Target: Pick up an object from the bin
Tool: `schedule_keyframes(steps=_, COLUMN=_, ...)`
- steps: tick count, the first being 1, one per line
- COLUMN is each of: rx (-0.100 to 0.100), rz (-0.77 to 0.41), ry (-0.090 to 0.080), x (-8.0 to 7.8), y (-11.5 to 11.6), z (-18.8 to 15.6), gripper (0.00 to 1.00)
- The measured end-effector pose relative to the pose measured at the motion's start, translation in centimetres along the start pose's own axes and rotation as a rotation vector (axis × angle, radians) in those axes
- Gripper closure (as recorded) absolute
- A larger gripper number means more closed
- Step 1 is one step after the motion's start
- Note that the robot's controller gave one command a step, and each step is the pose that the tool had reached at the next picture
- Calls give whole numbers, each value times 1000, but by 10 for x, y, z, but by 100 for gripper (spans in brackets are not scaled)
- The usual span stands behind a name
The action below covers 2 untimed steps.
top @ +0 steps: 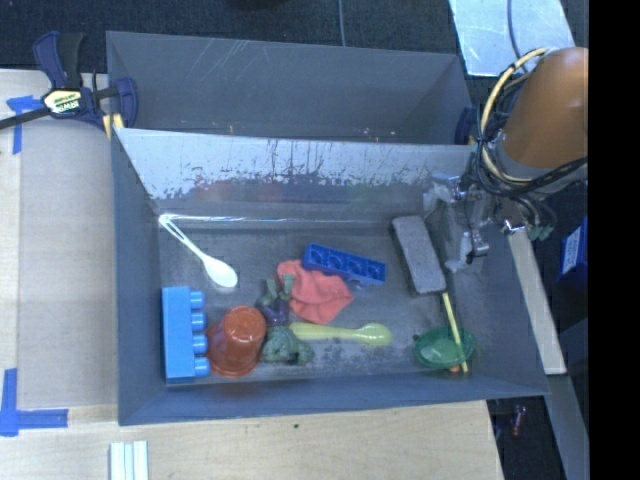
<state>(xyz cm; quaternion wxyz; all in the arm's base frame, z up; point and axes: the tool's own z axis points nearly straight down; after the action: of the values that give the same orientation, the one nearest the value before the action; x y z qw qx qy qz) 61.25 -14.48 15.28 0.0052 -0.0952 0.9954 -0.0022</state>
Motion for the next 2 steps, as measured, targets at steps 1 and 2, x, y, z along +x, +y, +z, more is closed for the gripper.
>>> schedule_keyframes(steps=1, rx=-4, rz=-136, ry=2, x=-13, y=0, z=18, gripper=0)
schedule_keyframes(steps=2, rx=-12, rz=-580, ry=-14, x=-18, y=1, z=73, gripper=0)
